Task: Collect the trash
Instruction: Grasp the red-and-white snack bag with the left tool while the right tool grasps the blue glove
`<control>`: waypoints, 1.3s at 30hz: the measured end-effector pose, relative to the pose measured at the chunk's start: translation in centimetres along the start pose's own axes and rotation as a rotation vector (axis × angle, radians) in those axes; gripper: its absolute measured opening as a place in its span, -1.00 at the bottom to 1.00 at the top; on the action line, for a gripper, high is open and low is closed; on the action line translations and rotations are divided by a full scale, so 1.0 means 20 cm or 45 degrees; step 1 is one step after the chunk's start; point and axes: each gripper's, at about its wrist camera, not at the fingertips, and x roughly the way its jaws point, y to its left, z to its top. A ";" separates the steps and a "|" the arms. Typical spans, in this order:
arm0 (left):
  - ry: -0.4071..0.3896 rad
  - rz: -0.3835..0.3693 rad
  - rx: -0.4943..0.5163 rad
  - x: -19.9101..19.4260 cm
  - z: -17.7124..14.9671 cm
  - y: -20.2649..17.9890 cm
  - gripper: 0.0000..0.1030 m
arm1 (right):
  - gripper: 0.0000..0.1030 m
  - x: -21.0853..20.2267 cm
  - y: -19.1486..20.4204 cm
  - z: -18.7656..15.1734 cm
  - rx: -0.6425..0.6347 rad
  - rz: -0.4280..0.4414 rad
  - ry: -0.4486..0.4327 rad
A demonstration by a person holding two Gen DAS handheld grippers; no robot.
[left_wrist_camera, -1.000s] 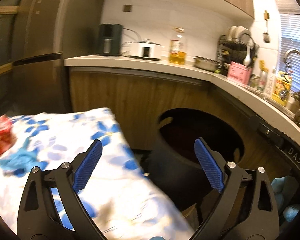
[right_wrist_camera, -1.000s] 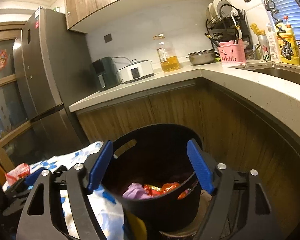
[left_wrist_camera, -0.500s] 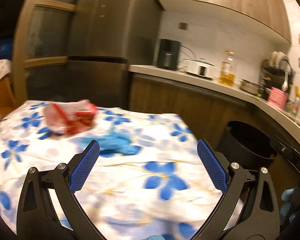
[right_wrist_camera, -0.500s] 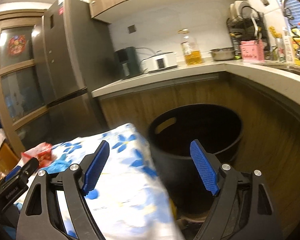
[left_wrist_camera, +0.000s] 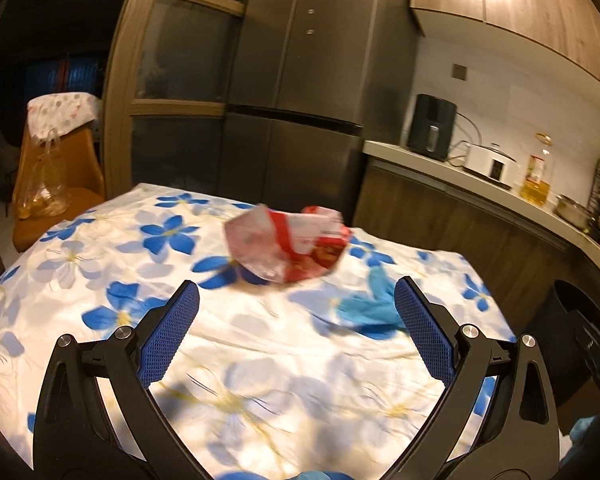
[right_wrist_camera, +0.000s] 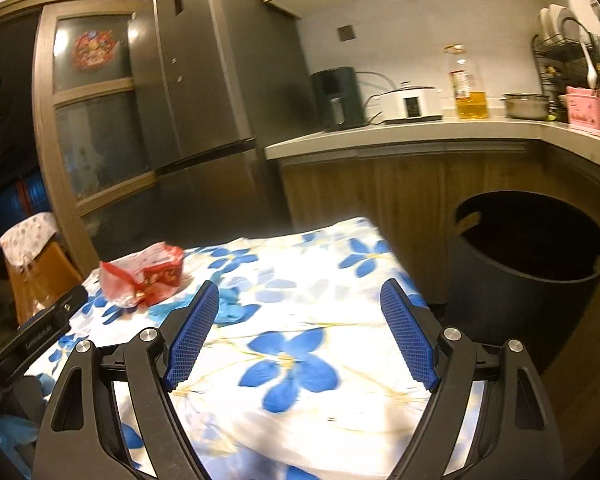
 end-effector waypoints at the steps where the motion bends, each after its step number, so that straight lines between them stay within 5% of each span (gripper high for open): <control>1: -0.004 0.017 -0.006 0.02 0.01 0.03 0.87 | 0.57 0.02 0.03 0.00 -0.008 0.012 0.004; 18: 0.026 -0.033 0.006 0.43 0.22 0.18 0.87 | 0.57 0.32 0.32 0.01 -0.083 0.119 0.069; 27: 0.140 -0.129 0.111 0.62 0.20 0.17 0.82 | 0.57 0.52 0.40 -0.01 -0.097 0.142 0.141; 33: 0.210 -0.219 0.121 0.67 0.16 0.17 0.32 | 0.56 0.63 0.44 -0.07 -0.122 0.148 0.226; 39: 0.271 -0.278 0.124 0.70 0.12 0.15 -0.51 | 0.47 0.69 0.45 -0.09 -0.118 0.161 0.298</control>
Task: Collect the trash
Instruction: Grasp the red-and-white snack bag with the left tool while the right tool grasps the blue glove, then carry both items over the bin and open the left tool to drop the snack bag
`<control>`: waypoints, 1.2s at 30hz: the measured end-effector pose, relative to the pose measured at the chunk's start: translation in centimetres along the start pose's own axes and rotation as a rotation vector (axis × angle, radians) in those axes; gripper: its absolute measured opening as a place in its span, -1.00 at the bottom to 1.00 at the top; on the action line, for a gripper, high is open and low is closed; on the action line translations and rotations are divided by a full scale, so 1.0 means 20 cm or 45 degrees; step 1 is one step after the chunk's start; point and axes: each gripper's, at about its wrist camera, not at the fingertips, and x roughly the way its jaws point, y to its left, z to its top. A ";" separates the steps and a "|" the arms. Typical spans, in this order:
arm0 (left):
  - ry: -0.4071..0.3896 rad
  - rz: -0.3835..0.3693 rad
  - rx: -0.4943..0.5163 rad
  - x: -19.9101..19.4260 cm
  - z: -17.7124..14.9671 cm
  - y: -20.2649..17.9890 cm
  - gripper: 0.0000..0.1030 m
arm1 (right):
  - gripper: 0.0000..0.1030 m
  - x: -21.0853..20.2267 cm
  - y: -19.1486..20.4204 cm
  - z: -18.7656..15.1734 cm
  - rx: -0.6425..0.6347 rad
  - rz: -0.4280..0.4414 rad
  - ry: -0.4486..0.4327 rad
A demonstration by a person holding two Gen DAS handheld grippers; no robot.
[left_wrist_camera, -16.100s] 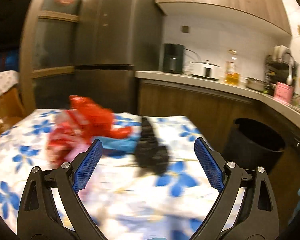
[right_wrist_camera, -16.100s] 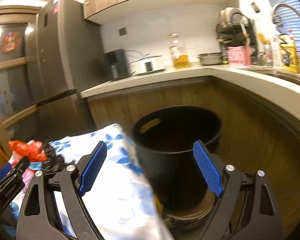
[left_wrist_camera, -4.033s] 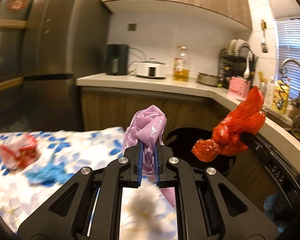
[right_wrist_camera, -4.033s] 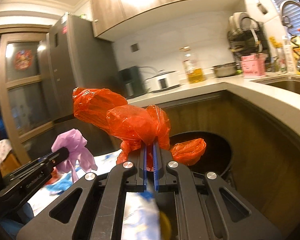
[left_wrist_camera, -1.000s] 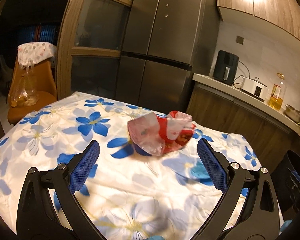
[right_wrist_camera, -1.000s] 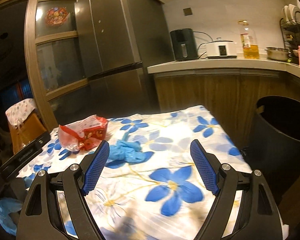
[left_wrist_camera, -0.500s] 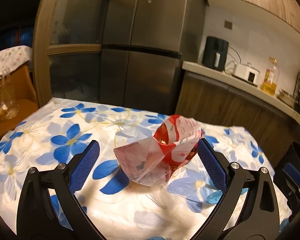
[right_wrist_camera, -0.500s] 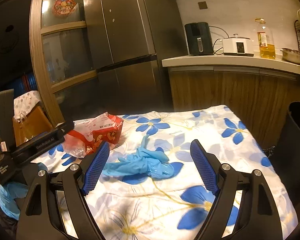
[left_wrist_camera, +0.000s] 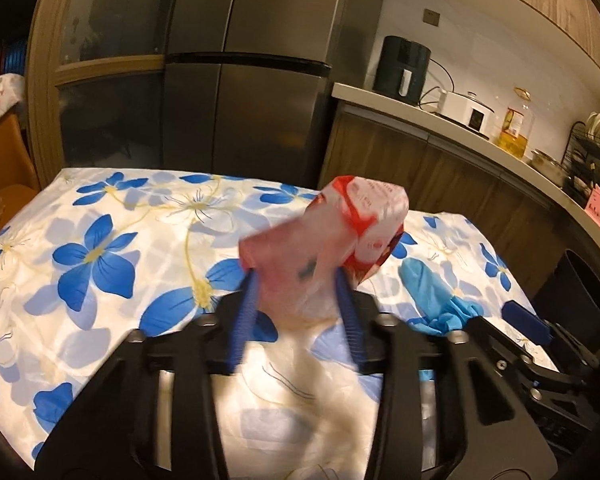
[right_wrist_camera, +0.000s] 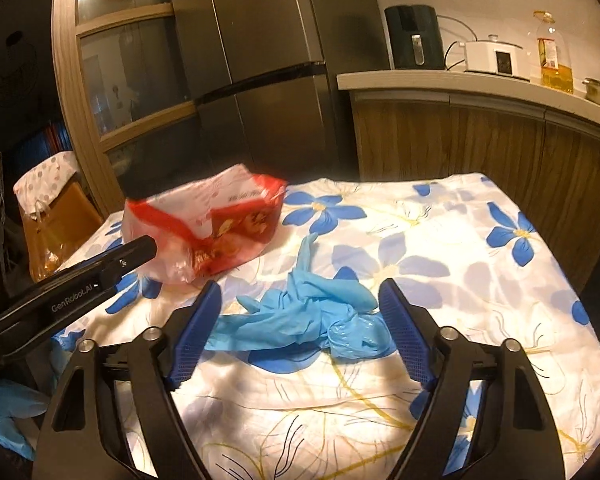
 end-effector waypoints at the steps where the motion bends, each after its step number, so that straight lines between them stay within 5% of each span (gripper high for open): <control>1: 0.004 -0.009 0.000 0.00 0.00 0.00 -0.69 | 0.44 0.01 0.00 0.00 -0.001 0.002 0.013; 4: 0.011 -0.016 0.005 0.01 -0.01 -0.01 -1.00 | 0.31 0.04 0.01 -0.01 -0.010 0.003 0.045; 15: -0.080 0.002 -0.001 -0.10 -0.01 -0.02 -0.96 | -0.60 0.09 0.01 -0.04 -0.023 0.037 0.112; 16: -0.097 0.020 0.012 -0.11 -0.01 -0.03 -0.62 | -0.62 0.09 0.01 -0.04 -0.019 0.039 0.112; 17: -0.121 0.036 0.022 -0.12 0.00 -0.03 0.05 | -0.63 0.08 0.01 -0.04 -0.014 0.043 0.111; 18: -0.158 0.044 0.028 -0.14 0.01 -0.03 0.33 | -0.64 0.08 0.00 -0.04 -0.009 0.046 0.110; 19: -0.212 0.030 0.032 -0.16 0.03 -0.03 0.51 | -0.64 0.08 0.00 -0.04 -0.003 0.048 0.111; 23: -0.275 0.026 0.079 -0.19 0.10 -0.05 0.71 | -0.65 0.07 -0.02 -0.04 0.010 0.057 0.111; 30: -0.145 -0.048 0.260 0.02 0.15 -0.10 0.70 | -0.65 0.07 -0.03 -0.04 0.024 0.062 0.110; 36: -0.037 -0.124 0.286 0.11 0.09 -0.12 -0.53 | -0.65 0.08 -0.02 -0.05 0.018 0.058 0.110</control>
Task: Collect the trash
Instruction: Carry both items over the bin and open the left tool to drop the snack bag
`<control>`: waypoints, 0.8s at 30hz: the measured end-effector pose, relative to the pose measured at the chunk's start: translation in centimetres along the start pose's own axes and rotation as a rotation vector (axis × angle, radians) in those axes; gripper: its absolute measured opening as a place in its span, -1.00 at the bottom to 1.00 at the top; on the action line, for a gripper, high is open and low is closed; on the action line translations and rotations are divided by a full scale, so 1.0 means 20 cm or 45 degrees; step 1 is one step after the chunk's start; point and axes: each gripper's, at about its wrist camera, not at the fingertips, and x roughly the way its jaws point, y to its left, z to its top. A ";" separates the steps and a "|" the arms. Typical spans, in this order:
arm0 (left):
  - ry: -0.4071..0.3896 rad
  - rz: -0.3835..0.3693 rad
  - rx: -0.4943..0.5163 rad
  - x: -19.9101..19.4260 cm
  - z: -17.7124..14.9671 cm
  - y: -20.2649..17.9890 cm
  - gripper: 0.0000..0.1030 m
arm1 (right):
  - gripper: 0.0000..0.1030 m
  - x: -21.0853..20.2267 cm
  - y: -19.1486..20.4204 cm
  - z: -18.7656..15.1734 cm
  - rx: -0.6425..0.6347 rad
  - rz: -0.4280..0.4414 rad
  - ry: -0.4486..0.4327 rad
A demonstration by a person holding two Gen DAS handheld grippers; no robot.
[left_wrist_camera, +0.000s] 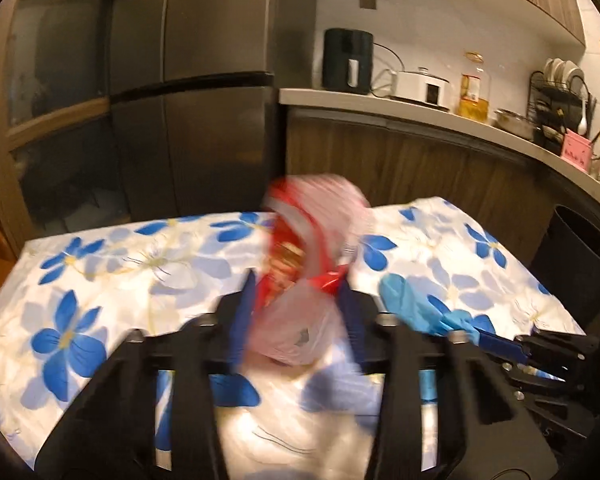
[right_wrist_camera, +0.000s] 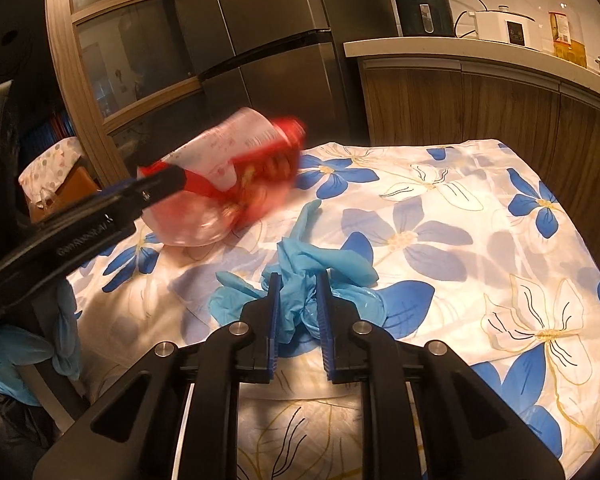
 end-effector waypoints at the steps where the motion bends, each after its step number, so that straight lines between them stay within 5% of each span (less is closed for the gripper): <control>1: 0.001 -0.007 -0.004 0.00 -0.01 0.00 -0.67 | -0.66 0.00 0.00 0.00 -0.001 -0.001 0.000; 5: -0.007 -0.015 -0.022 -0.01 -0.03 -0.02 -0.87 | -0.72 0.00 0.00 0.00 -0.004 0.001 0.001; 12: -0.031 0.048 -0.082 -0.11 -0.05 -0.06 -0.89 | -0.85 -0.03 0.00 0.00 0.006 0.025 -0.022; 18: -0.020 0.159 -0.083 -0.21 -0.06 -0.20 -0.89 | -0.88 -0.21 -0.01 0.01 -0.027 -0.003 -0.143; 24: -0.019 0.170 -0.079 -0.28 -0.03 -0.34 -0.89 | -0.88 -0.47 -0.14 0.04 0.004 -0.045 -0.257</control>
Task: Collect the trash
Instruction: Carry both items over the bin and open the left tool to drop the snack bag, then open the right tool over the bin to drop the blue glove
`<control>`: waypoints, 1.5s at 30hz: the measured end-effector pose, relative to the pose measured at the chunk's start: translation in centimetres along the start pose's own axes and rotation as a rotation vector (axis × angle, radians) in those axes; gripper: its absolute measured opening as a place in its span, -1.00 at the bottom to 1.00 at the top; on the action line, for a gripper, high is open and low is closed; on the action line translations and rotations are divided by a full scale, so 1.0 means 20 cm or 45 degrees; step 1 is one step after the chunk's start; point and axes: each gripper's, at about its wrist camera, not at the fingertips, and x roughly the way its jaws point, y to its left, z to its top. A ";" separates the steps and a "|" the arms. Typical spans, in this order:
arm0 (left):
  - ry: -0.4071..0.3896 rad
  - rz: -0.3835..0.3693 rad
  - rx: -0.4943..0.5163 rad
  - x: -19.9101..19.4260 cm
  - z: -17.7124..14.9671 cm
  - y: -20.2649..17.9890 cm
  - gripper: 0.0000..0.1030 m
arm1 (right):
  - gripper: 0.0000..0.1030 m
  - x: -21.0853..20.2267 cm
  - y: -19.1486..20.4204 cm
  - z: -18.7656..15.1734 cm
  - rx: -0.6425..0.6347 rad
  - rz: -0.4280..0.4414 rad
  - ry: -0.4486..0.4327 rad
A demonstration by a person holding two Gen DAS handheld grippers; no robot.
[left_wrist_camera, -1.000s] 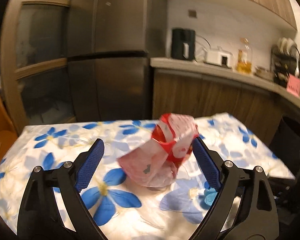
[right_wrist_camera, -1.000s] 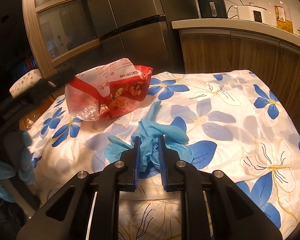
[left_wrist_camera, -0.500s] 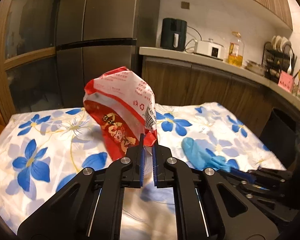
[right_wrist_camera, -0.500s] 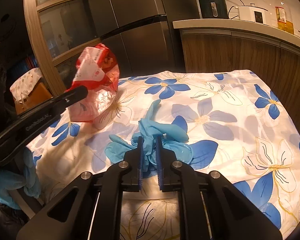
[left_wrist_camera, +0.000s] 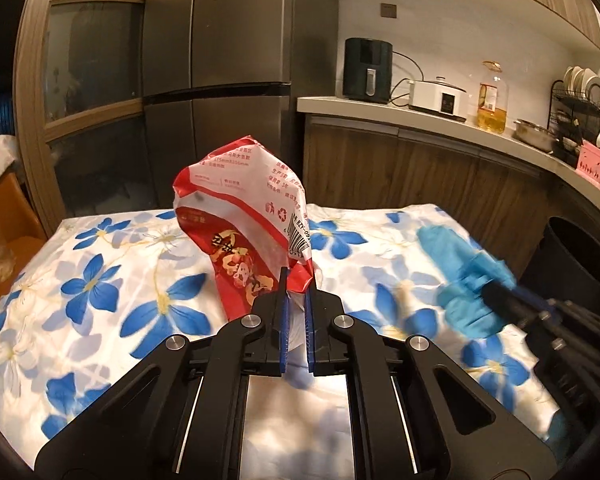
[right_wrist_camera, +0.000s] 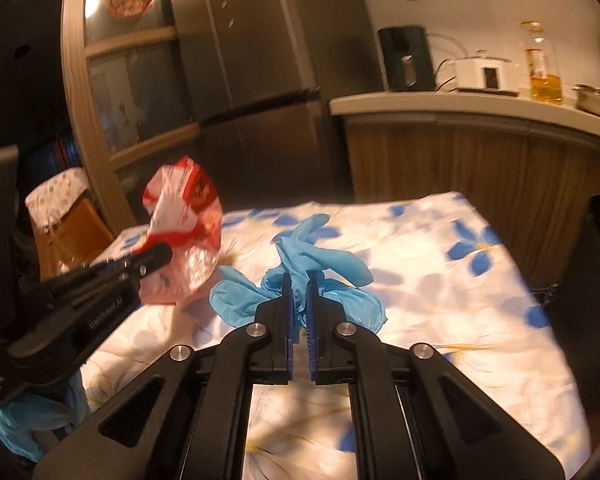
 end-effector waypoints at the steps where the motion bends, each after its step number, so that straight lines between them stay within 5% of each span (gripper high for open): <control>1: -0.001 -0.012 0.002 -0.02 0.01 -0.04 -0.89 | -0.88 -0.06 -0.04 0.02 0.010 -0.013 -0.026; 11: -0.079 -0.207 0.147 -0.18 0.08 -0.59 -0.89 | -0.88 -0.50 -0.46 0.08 0.123 -0.189 -0.210; 23: -0.114 -0.697 0.331 -0.21 0.12 -1.54 -0.89 | -0.88 -0.87 -1.09 0.11 0.312 -0.503 -0.360; 33: 0.020 -0.871 0.375 0.01 0.01 -1.76 -0.75 | -0.88 -0.82 -1.24 0.12 0.307 -0.532 -0.342; 39: 0.014 -0.859 0.366 0.04 -0.01 -1.71 0.08 | -0.79 -0.76 -1.30 0.12 0.363 -0.488 -0.298; 41: 0.006 -0.807 0.315 0.04 0.00 -1.62 0.37 | -0.60 -0.74 -1.30 0.12 0.371 -0.476 -0.277; 45: -0.052 -0.656 0.239 -0.03 0.01 -1.45 0.63 | -0.17 -0.73 -1.29 0.12 0.370 -0.479 -0.267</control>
